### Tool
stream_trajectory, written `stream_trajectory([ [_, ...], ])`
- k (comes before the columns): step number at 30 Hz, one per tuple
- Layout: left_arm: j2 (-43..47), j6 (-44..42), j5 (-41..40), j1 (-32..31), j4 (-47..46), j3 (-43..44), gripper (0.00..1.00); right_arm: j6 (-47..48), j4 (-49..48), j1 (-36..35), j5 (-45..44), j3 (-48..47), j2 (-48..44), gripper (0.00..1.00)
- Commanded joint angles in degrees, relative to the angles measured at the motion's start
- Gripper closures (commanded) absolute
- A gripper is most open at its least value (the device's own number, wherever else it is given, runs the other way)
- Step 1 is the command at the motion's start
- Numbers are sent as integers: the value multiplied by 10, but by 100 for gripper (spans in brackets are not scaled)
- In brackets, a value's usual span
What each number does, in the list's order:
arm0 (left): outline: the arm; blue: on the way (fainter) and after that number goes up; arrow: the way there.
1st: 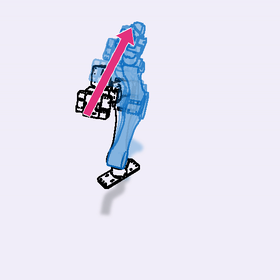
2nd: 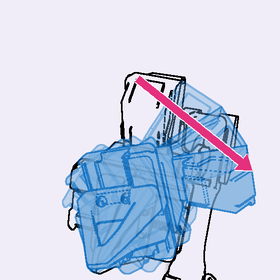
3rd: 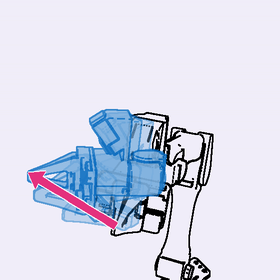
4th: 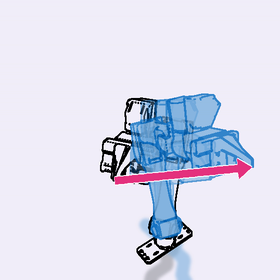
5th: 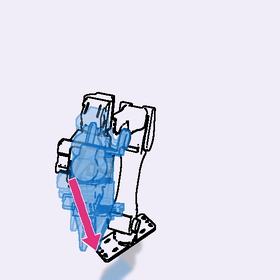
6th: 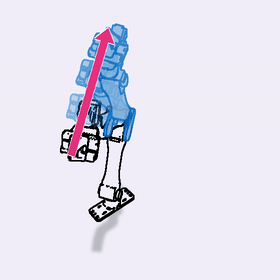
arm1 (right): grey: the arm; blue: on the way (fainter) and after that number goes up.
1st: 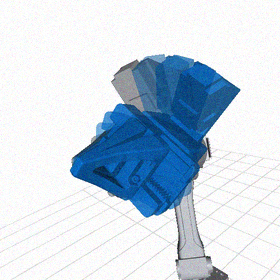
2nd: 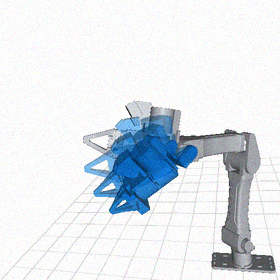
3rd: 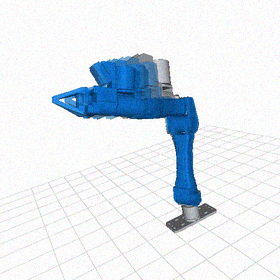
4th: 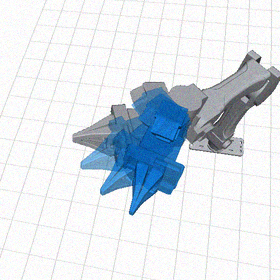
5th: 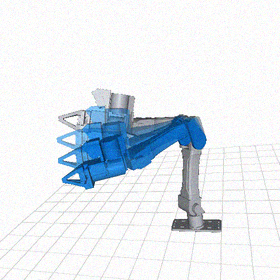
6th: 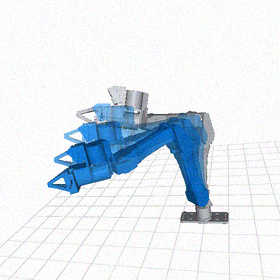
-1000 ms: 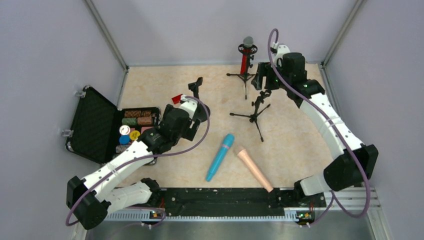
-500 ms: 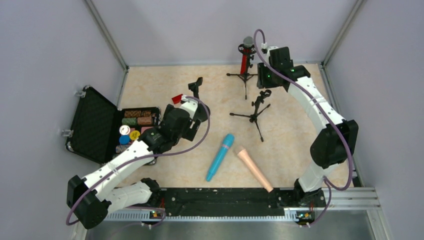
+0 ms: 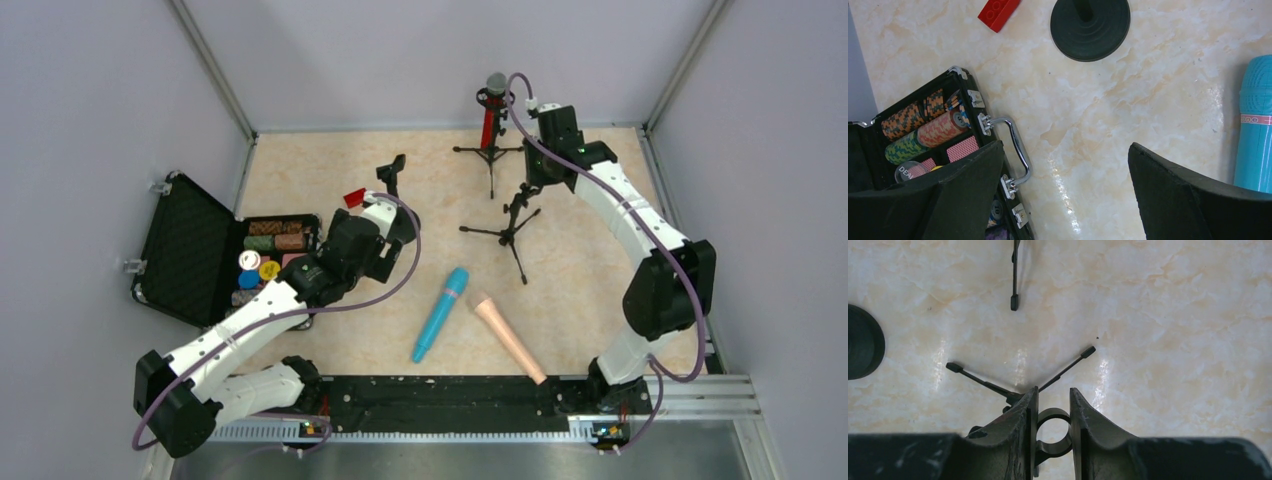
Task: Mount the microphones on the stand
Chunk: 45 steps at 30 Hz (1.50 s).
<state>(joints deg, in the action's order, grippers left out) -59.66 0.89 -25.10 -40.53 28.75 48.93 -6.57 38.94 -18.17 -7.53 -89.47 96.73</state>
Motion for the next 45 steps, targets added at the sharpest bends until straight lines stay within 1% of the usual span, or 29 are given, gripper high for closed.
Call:
stream_trajectory([
  [1, 0, -4, 4, -1, -6, 4, 2, -1, 18, 1, -13, 34, -31, 74],
  [5, 2, -4, 2, -1, -6, 4, 2, -5, 9, 1, -21, 62, -54, 76],
  [9, 1, -4, 2, -1, -6, 4, 2, -7, 9, 1, -25, 71, -69, 80],
  [11, 1, -4, 3, -1, -6, 5, 2, -9, 8, 1, -28, 73, -75, 80],
  [12, 1, -4, 2, -2, -6, 4, 2, -12, 7, 2, -32, 75, -79, 77],
  [14, 1, -4, 1, -2, -6, 4, 2, -14, 0, 1, -33, 80, -91, 64],
  [16, 0, -4, 2, -2, -6, 5, 2, -14, -18, 2, -20, 93, -112, 56],
  [21, 1, -4, 1, -2, -5, 4, 2, -15, -39, 4, -19, 113, -154, 44],
  [23, 1, -4, 2, -2, -5, 5, 2, -17, -53, 7, -5, 126, -171, 41],
  [26, 1, -4, 2, -3, -5, 5, 2, -30, -87, 15, 45, 155, -208, 35],
  [28, 2, -4, 1, -3, -5, 5, 2, -39, -109, 21, 89, 179, -232, 29],
  [30, 2, -4, 1, -3, -5, 5, 2, -49, -116, 26, 126, 197, -250, 26],
  [35, 3, -4, 3, -3, -5, 5, 2, -63, -104, 28, 179, 243, -278, 24],
  [40, 6, -4, 4, -3, -5, 6, 2, -78, -117, 28, 209, 305, -323, 26],
  [45, 5, -18, 7, -3, -4, 6, 2, -92, -159, 27, 241, 347, -307, 28],
])
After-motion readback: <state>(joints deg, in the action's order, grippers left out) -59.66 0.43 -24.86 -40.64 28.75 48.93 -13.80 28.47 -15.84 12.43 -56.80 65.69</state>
